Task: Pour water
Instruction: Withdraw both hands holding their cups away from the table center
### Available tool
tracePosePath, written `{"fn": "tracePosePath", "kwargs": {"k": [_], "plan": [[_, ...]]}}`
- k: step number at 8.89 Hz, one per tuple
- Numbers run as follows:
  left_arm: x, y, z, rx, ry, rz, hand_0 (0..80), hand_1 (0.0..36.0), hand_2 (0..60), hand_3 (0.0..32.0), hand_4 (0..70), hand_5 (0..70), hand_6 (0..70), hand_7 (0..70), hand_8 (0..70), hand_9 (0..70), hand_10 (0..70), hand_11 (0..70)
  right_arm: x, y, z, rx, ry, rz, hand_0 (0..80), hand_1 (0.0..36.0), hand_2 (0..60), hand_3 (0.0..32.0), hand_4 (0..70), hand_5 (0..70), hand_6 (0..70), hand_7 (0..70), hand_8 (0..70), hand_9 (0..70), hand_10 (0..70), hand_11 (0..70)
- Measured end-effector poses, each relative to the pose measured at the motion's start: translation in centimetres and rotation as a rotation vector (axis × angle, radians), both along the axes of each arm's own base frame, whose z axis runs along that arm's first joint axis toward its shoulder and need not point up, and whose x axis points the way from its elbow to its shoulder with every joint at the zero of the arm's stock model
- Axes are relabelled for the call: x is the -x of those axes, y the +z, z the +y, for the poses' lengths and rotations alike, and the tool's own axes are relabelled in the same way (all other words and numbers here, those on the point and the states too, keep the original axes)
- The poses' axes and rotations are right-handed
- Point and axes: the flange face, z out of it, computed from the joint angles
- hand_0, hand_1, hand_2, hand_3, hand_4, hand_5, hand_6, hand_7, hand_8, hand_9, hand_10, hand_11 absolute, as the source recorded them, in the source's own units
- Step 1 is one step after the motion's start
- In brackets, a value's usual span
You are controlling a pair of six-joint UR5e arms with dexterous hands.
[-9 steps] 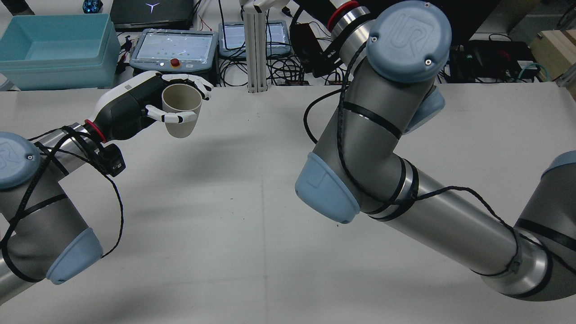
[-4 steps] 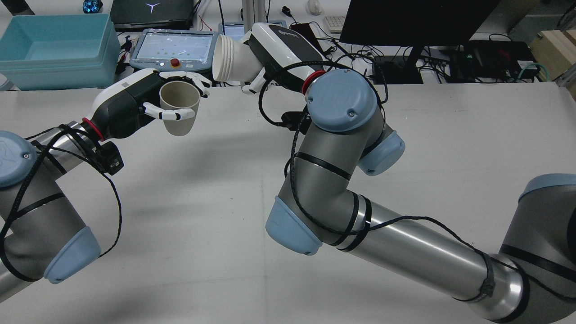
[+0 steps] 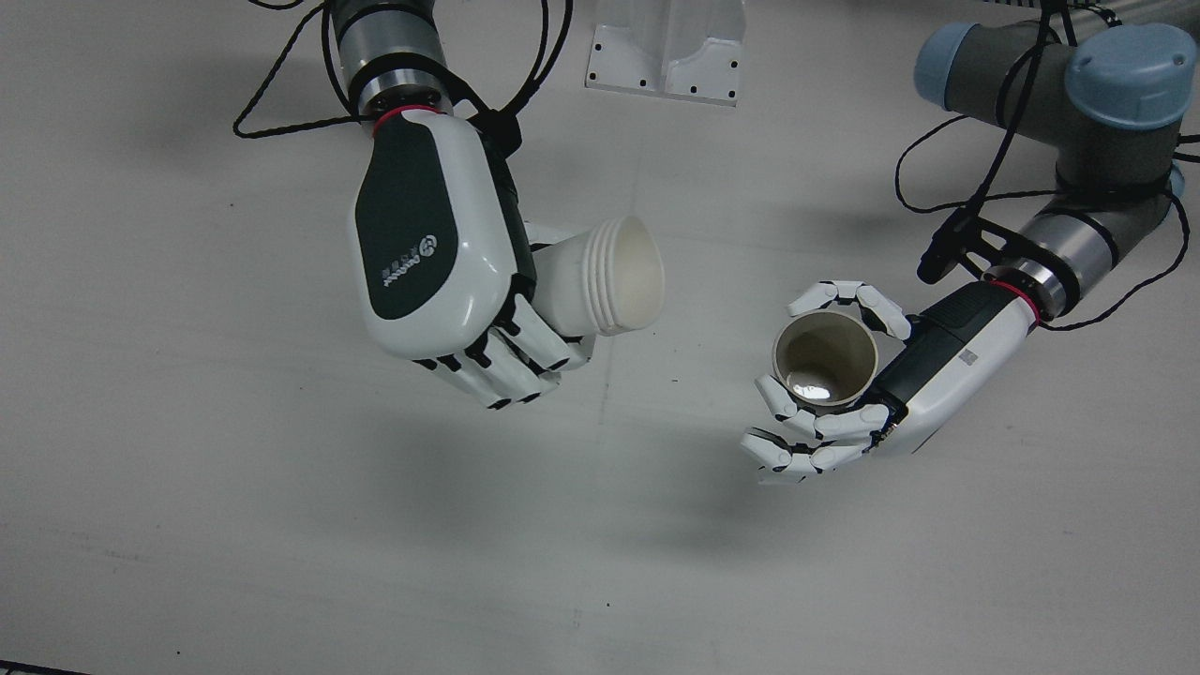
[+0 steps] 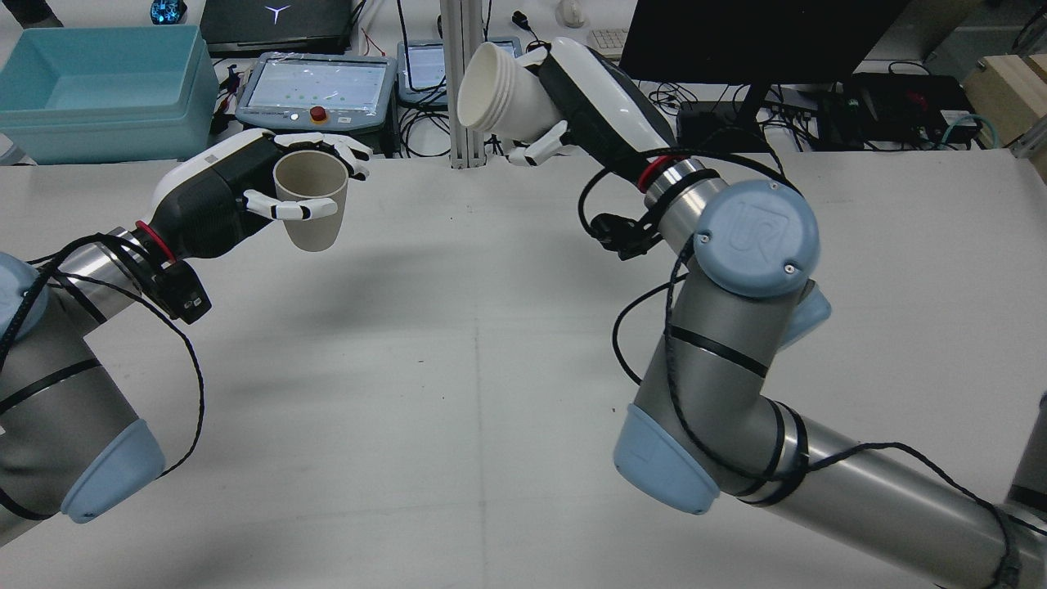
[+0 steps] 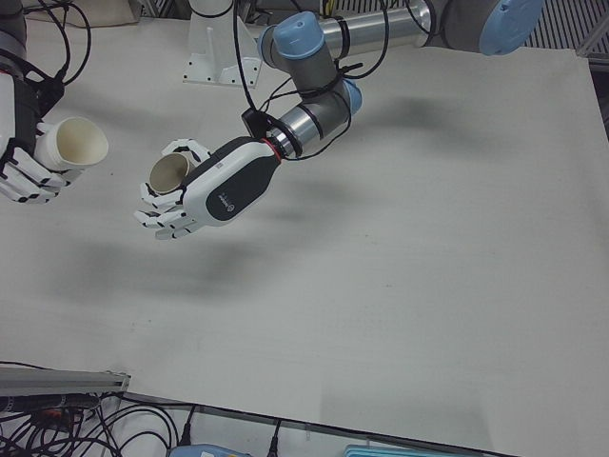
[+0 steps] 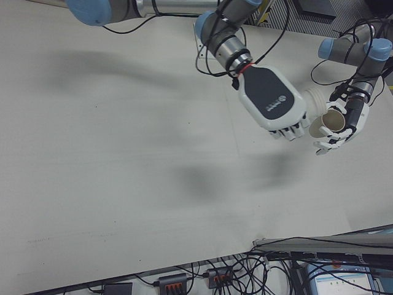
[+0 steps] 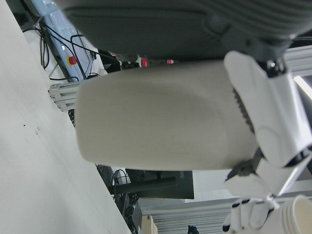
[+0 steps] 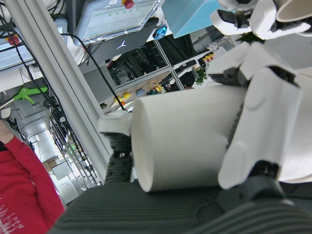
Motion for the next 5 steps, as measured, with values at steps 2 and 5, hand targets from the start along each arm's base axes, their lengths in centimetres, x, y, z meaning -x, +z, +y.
{"fn": "tracePosePath", "kwargs": {"k": [2, 5], "plan": [[4.0, 3.6, -0.6, 0.066, -0.011, 0.075, 42.0, 36.0, 60.0, 0.0, 40.7, 70.0, 16.3, 35.5, 21.8, 33.7, 11.3, 17.9, -6.1, 10.9, 0.6, 0.098, -0.002, -0.321, 49.3, 23.0, 60.0, 0.0, 23.8, 70.0, 51.4, 63.1, 62.3, 70.0, 70.0, 70.0], [12.2, 10.8, -1.0, 0.102, -0.076, 0.102, 41.1, 36.0, 60.0, 0.0, 41.2, 70.0, 16.3, 35.5, 22.3, 34.5, 11.8, 18.5, -19.5, 23.9, 0.8, 0.162, 0.1, -0.576, 48.2, 22.3, 60.0, 0.0, 34.1, 70.0, 57.2, 66.4, 67.3, 70.0, 70.0, 70.0]]}}
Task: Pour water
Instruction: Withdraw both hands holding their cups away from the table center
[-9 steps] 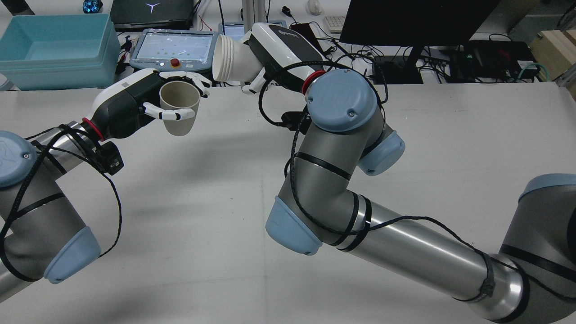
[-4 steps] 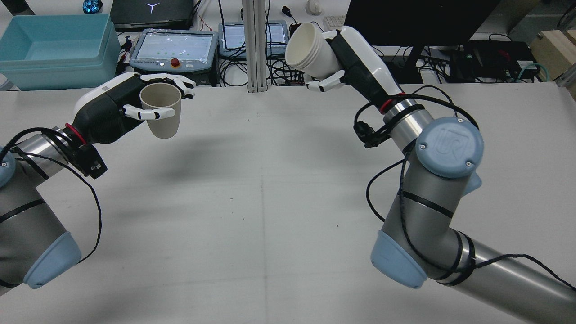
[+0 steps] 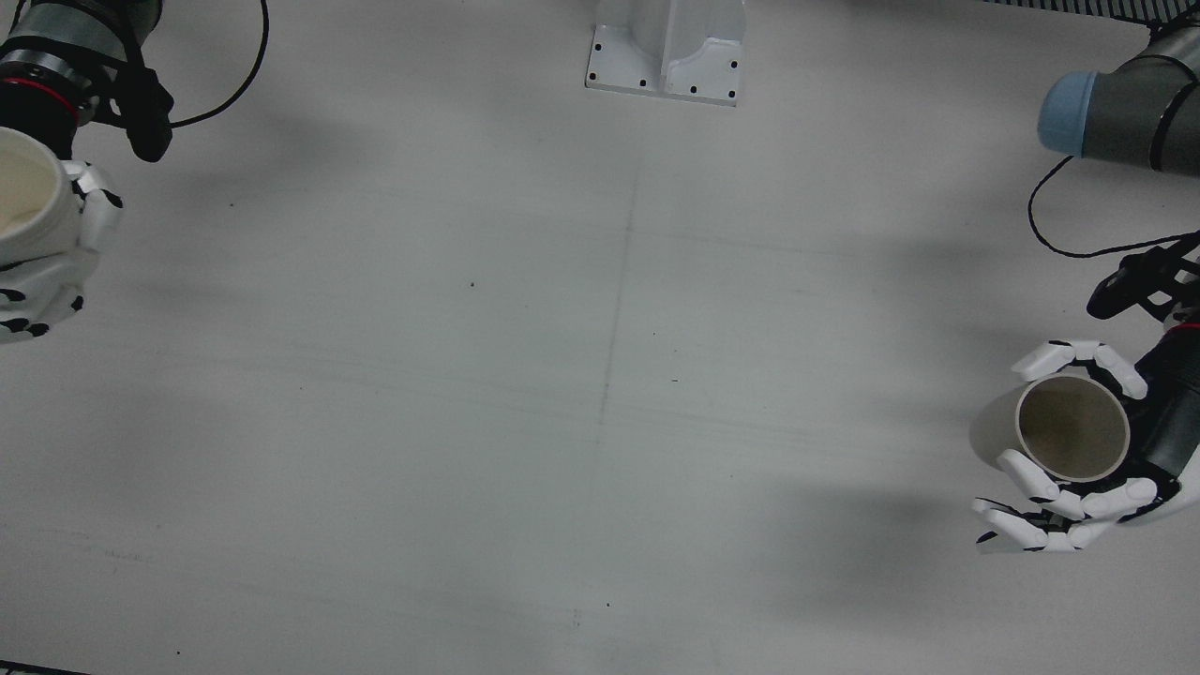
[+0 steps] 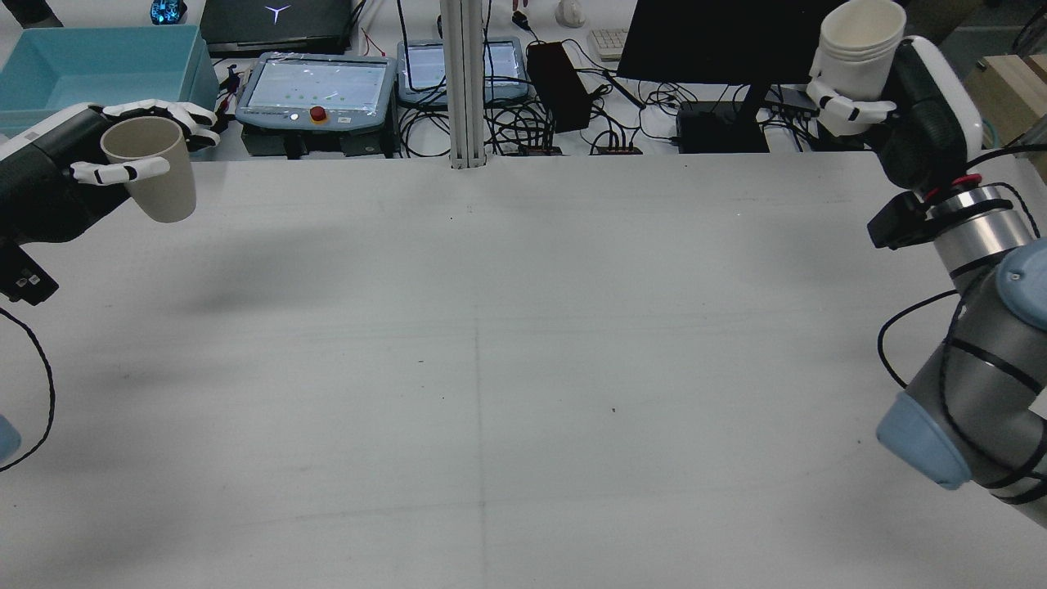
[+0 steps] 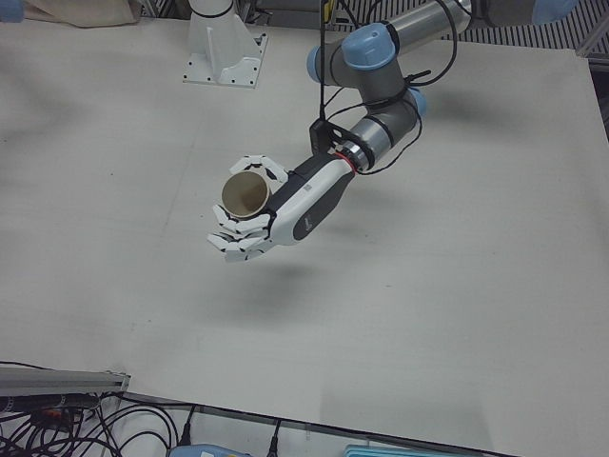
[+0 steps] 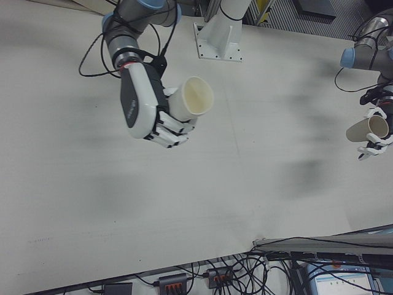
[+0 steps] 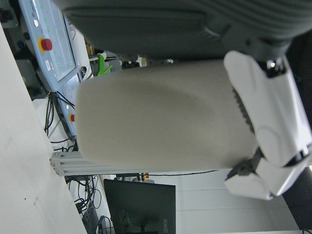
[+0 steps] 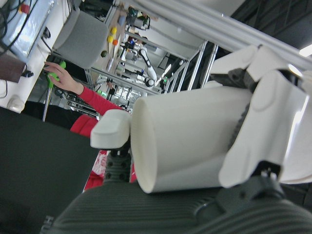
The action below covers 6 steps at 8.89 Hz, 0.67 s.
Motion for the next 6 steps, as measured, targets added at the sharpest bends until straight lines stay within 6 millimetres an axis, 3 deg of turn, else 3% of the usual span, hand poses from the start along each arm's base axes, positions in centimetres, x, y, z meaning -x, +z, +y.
{"fn": "tracePosePath", "kwargs": {"k": [1, 2, 3, 5, 6], "plan": [[1.6, 3.4, 0.7, 0.009, -0.012, -0.005, 40.6, 36.0, 60.0, 0.0, 40.7, 70.0, 16.0, 35.0, 22.3, 34.6, 12.0, 18.8, -4.5, 4.7, 0.9, 0.006, 0.038, -0.025, 47.7, 21.3, 60.0, 0.0, 32.7, 70.0, 56.6, 63.0, 69.1, 70.0, 70.0, 70.0], [2.6, 7.5, 1.6, 0.019, -0.021, -0.013, 40.1, 36.0, 60.0, 0.0, 40.3, 70.0, 15.7, 34.5, 22.3, 34.6, 12.1, 18.9, -8.4, 9.7, 2.1, 0.03, 0.05, -0.029, 47.5, 21.7, 60.0, 0.0, 37.7, 70.0, 58.7, 64.6, 70.0, 70.0, 70.0, 70.0], [3.1, 11.6, 2.0, 0.026, -0.03, -0.023, 39.8, 36.0, 60.0, 0.0, 40.7, 70.0, 15.8, 34.6, 22.5, 34.9, 12.2, 18.9, -11.1, 15.7, 2.8, 0.07, 0.047, -0.031, 47.3, 22.3, 60.0, 0.0, 43.8, 70.0, 60.1, 65.6, 70.0, 70.0, 70.0, 70.0], [3.5, 19.7, 1.9, 0.0, -0.084, -0.065, 39.1, 36.0, 60.0, 0.0, 40.6, 70.0, 15.2, 33.7, 22.4, 34.7, 12.2, 19.0, -13.8, 28.3, 4.2, 0.14, 0.042, -0.059, 47.3, 22.0, 60.0, 0.0, 41.7, 70.0, 58.3, 63.3, 69.2, 70.0, 70.0, 70.0], [3.8, 23.6, 2.1, -0.018, -0.122, -0.09, 38.6, 36.0, 60.0, 0.0, 40.1, 70.0, 15.0, 33.2, 22.5, 34.8, 12.4, 19.1, -14.7, 32.7, 5.3, 0.173, 0.044, -0.067, 47.2, 21.6, 60.0, 0.0, 41.8, 70.0, 58.3, 62.9, 69.2, 70.0, 70.0, 70.0]]}}
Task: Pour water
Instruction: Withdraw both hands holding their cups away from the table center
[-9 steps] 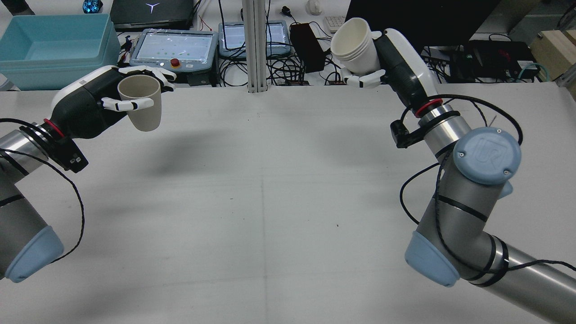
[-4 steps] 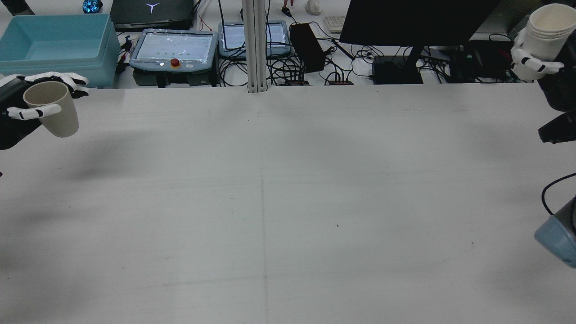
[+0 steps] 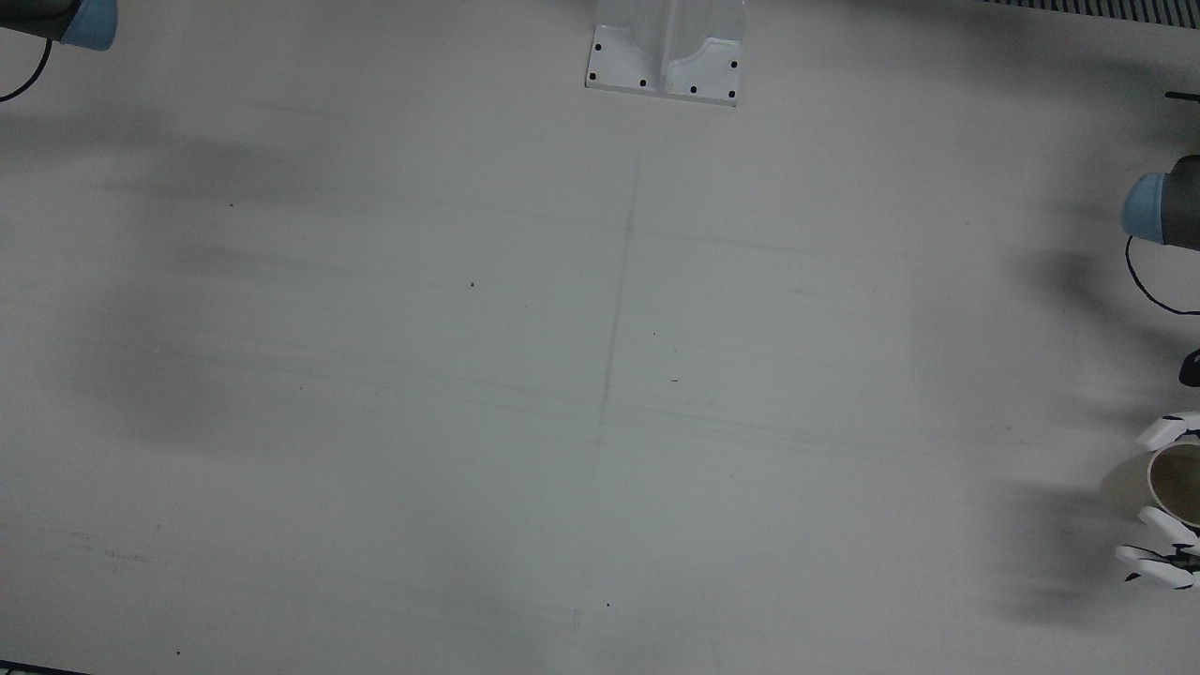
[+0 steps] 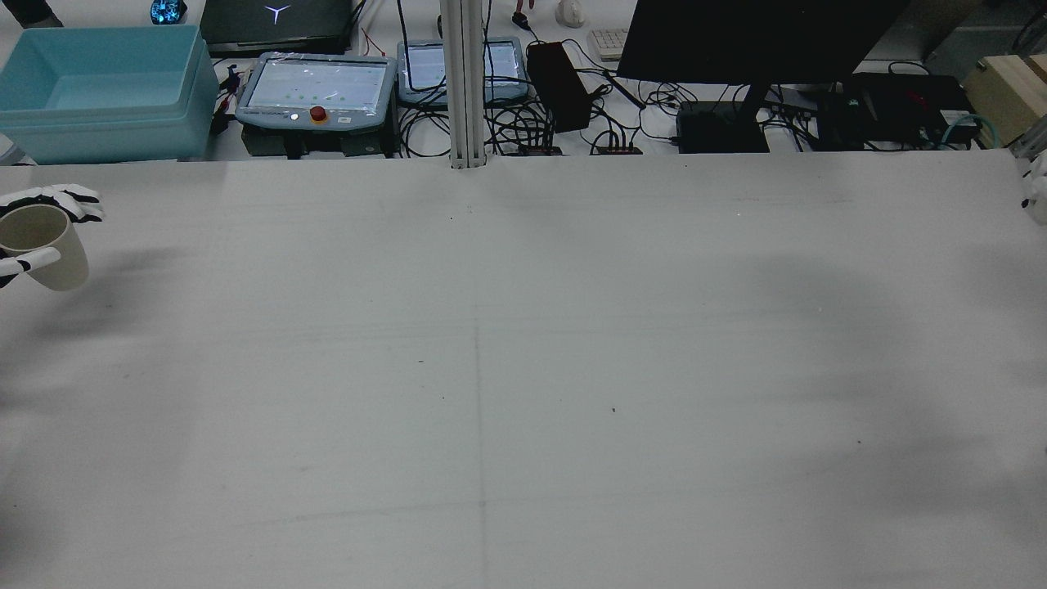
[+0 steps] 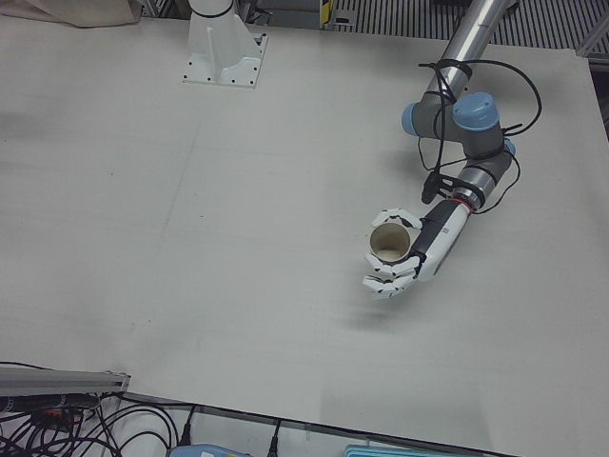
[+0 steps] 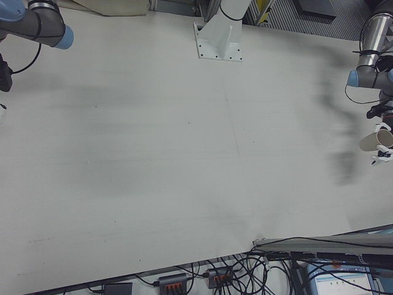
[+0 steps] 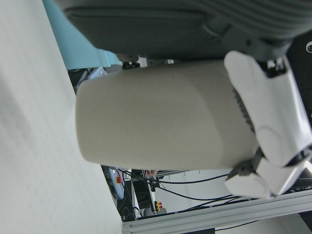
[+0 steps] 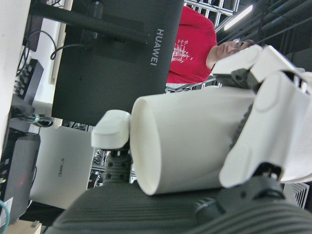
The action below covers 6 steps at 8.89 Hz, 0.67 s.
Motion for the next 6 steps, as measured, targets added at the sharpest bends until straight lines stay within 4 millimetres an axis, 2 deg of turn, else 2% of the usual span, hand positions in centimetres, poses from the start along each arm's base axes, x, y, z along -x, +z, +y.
{"fn": "tracePosePath", "kwargs": {"k": [1, 2, 3, 4, 5, 6], "plan": [[0.5, 3.1, 0.4, -0.014, -0.032, -0.021, 38.0, 36.0, 60.0, 0.0, 39.9, 70.0, 14.8, 32.7, 22.5, 34.7, 12.5, 19.2, -0.9, 2.0, 0.7, 0.019, 0.011, -0.002, 47.2, 21.3, 60.0, 0.0, 40.4, 70.0, 57.8, 62.1, 69.0, 70.0, 70.0, 70.0], [1.0, 5.9, 1.0, -0.025, -0.058, -0.042, 37.7, 36.0, 60.0, 0.0, 40.1, 70.0, 14.9, 32.6, 22.6, 35.0, 12.5, 19.3, -1.6, 3.2, 1.2, 0.031, 0.022, 0.0, 47.4, 20.8, 60.0, 0.0, 35.9, 70.0, 54.4, 57.8, 66.6, 70.0, 70.0, 70.0], [1.5, 8.2, 1.7, -0.035, -0.074, -0.063, 36.9, 36.0, 60.0, 0.0, 39.9, 70.0, 14.7, 32.4, 22.6, 34.9, 12.5, 19.2, -1.8, 4.5, 1.5, 0.054, 0.023, 0.012, 47.8, 20.6, 60.0, 0.0, 35.1, 70.0, 52.4, 55.7, 63.8, 70.0, 70.0, 70.0], [1.9, 10.0, 2.3, -0.043, -0.085, -0.08, 36.7, 36.0, 60.0, 0.0, 39.8, 70.0, 14.7, 32.2, 22.7, 35.0, 12.5, 19.2, -1.4, 5.9, 1.1, 0.08, 0.02, 0.042, 48.3, 21.5, 60.0, 0.0, 35.3, 70.0, 52.0, 56.0, 62.6, 70.0, 70.0, 70.0], [2.2, 11.2, 2.8, -0.048, -0.091, -0.092, 36.7, 36.0, 60.0, 0.0, 39.8, 70.0, 14.7, 32.2, 22.7, 35.1, 12.5, 19.2, -0.3, 7.4, -0.3, 0.096, 0.009, 0.084, 49.0, 21.4, 60.0, 0.0, 35.5, 70.0, 49.3, 53.9, 58.4, 70.0, 65.7, 70.0], [2.4, 11.8, 3.1, -0.051, -0.093, -0.097, 35.9, 36.0, 60.0, 0.0, 39.5, 70.0, 14.4, 31.7, 22.8, 35.0, 12.4, 19.0, 1.3, 8.0, -2.2, 0.089, -0.004, 0.12, 50.7, 19.0, 31.2, 0.0, 30.9, 59.9, 22.7, 22.4, 14.1, 18.2, 26.0, 38.6]]}}
